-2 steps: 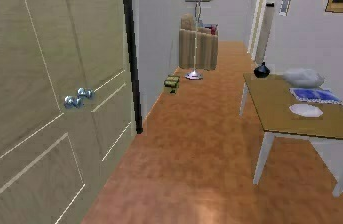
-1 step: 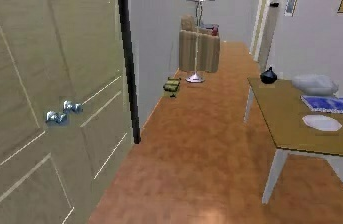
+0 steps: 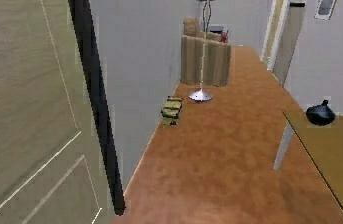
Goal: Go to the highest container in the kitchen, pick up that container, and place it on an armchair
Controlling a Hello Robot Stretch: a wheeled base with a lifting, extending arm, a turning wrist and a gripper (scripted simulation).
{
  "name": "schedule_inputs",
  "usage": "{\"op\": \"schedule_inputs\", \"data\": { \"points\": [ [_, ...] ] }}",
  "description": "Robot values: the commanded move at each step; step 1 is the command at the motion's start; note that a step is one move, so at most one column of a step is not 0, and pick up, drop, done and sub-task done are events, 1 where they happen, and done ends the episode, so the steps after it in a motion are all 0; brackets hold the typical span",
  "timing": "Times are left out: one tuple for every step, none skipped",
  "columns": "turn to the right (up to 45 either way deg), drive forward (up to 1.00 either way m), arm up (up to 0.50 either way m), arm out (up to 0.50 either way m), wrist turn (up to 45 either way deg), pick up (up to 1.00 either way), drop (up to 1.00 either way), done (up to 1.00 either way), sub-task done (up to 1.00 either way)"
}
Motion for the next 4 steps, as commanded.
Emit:
{"op": "schedule_inputs", "data": {
  "points": [
    [12.0, 0.00, 0.00, 0.00, 0.0, 0.00, 0.00, 0.00, 0.00],
    [0.0, 1.00, 0.00, 0.00, 0.0, 0.00, 0.00, 0.00, 0.00],
    [0.0, 1.00, 0.00, 0.00, 0.0, 0.00, 0.00, 0.00, 0.00],
    [9.0, 0.00, 0.00, 0.00, 0.0, 0.00, 0.00, 0.00, 0.00]
  ]
}}
